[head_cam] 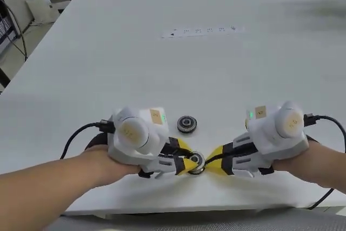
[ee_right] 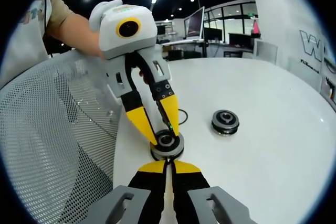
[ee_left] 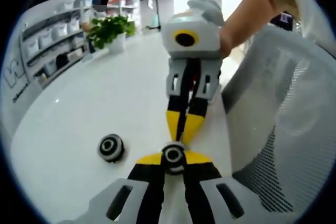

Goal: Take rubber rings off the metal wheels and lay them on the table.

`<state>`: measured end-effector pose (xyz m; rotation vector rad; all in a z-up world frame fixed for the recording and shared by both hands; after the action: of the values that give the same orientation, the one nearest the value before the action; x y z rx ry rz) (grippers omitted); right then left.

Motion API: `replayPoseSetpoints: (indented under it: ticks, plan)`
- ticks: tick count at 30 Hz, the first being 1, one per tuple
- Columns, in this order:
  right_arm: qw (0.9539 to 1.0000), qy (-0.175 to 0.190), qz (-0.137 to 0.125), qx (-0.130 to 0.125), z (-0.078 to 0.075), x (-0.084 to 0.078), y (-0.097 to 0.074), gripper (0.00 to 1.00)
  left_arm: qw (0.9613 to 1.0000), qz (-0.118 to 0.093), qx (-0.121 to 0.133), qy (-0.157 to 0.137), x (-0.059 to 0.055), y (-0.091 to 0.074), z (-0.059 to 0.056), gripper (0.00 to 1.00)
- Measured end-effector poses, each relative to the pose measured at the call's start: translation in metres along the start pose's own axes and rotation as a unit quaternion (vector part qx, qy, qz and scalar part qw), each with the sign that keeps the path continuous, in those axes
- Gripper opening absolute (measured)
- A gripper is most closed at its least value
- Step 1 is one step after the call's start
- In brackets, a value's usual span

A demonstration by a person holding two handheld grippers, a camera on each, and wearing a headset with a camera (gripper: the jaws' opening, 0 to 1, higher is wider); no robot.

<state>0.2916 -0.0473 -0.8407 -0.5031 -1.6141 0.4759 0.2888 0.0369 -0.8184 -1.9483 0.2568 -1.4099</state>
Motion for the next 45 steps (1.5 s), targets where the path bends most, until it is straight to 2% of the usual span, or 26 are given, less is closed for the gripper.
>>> replayPoseSetpoints:
  ticks: [13, 29, 45]
  plan:
    - [0.9998, 0.019, 0.001, -0.008, 0.0, 0.0, 0.0, 0.0, 0.9999, -0.004, 0.004, 0.009, -0.001, 0.0, 0.0, 0.13]
    - [0.9983, 0.054, -0.016, -0.016, -0.005, 0.004, -0.009, 0.0, 0.9998, -0.005, 0.005, 0.017, -0.001, 0.0, 0.0, 0.13]
    - [0.9979, 0.058, -0.025, -0.017, -0.005, 0.011, -0.01, 0.0, 0.9998, -0.005, 0.008, 0.02, -0.001, -0.001, -0.001, 0.13]
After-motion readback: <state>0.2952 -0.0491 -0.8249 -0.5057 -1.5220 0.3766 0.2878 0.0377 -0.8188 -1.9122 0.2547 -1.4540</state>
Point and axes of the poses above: the centre of the closed fingertips' face, and the gripper's own axes: y roughly forward along the fingers, z roughly to its left, x roughly out of its top, the point moved 5 cm from there along -y, roughly backward along the fingers, and after that the axes turned 15 degrees about -y, right-handed, at the moved point
